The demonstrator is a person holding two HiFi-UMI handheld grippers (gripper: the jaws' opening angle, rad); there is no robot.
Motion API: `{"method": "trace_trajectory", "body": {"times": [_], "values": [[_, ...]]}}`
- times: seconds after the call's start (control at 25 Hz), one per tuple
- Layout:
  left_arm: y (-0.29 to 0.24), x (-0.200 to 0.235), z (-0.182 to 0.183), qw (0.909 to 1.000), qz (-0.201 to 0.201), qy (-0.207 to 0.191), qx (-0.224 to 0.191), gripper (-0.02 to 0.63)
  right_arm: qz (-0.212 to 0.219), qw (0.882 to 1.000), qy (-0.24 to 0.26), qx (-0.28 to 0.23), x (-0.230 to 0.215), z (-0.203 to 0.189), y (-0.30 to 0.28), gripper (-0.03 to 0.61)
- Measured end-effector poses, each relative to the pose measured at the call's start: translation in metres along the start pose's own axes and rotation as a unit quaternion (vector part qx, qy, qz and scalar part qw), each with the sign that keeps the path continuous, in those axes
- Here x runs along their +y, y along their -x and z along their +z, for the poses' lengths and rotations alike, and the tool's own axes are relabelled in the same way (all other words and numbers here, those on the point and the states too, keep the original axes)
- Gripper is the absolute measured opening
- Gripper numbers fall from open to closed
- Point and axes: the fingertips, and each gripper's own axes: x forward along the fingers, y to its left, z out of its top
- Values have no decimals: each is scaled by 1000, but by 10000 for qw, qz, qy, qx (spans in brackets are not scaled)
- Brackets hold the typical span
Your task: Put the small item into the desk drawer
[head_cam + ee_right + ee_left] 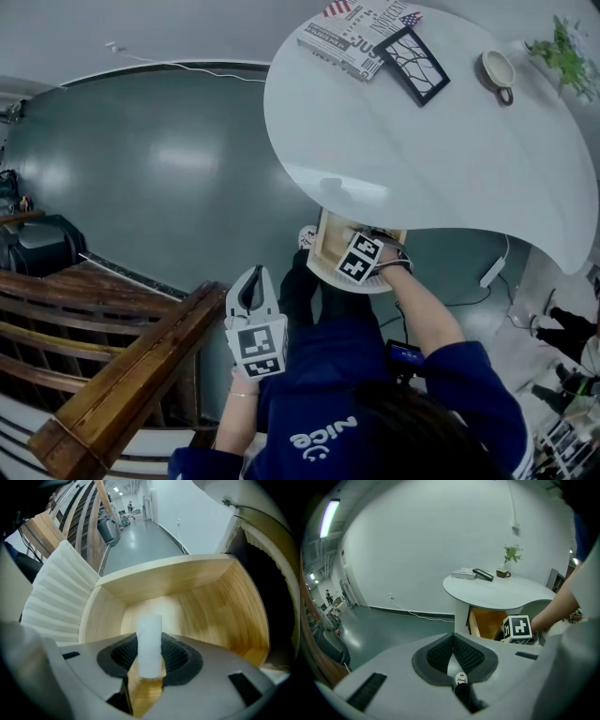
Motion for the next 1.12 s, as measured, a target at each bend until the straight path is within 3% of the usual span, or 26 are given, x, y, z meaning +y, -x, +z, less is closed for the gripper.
{"method": "trace_trajectory", "body": {"times": [0.88, 1.12], "values": [[-4, 25, -15, 9996, 201, 28, 219, 5, 155, 9996, -74, 217, -5, 1, -37, 160], [-5, 28, -16, 9985, 151, 486, 217, 5, 91, 9995, -61, 286, -6, -3, -44, 160]]}}
